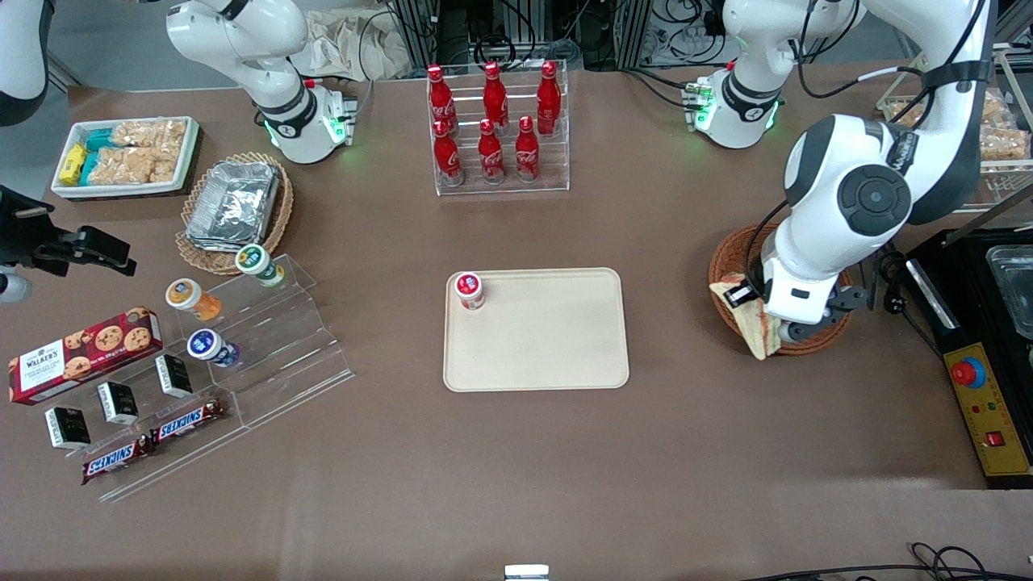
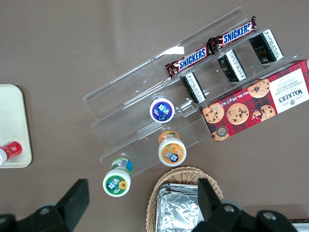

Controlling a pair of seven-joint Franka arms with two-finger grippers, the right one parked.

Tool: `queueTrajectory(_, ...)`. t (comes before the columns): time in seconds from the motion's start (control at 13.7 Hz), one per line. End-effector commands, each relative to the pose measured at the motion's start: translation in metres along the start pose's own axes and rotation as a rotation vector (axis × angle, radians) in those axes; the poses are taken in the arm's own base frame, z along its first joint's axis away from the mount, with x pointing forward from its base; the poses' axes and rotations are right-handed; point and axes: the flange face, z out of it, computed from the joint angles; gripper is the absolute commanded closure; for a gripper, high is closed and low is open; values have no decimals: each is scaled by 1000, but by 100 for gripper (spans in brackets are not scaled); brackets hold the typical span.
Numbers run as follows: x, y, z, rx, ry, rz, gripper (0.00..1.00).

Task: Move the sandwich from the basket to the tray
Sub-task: 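Carry the held sandwich with the left gripper over the beige tray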

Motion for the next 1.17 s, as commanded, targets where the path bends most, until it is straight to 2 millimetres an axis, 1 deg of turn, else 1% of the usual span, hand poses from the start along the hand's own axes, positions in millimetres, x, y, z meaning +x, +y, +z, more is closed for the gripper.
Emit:
queueTrajectory(0.0,-16,29,-2,-20,-13,93,68)
queueTrajectory(0.15,-31,59,10,-52,-6,154,68)
queueTrajectory(0.29,-52,97,24,-76,-2,233,68)
queueTrajectory(0.36,-61,114,35,-66,-5,273,68)
queueTrajectory(0.51,-67,138,62,-39,15,332,68)
queueTrajectory(0.73,-78,160,113,-29,18,396,68)
queueTrajectory(0.8,-78,162,130,-21,17,405,67)
queueTrajectory(0.88,-78,163,144,-17,7,401,67)
queueTrajectory(1.09,-78,164,174,10,-4,408,66)
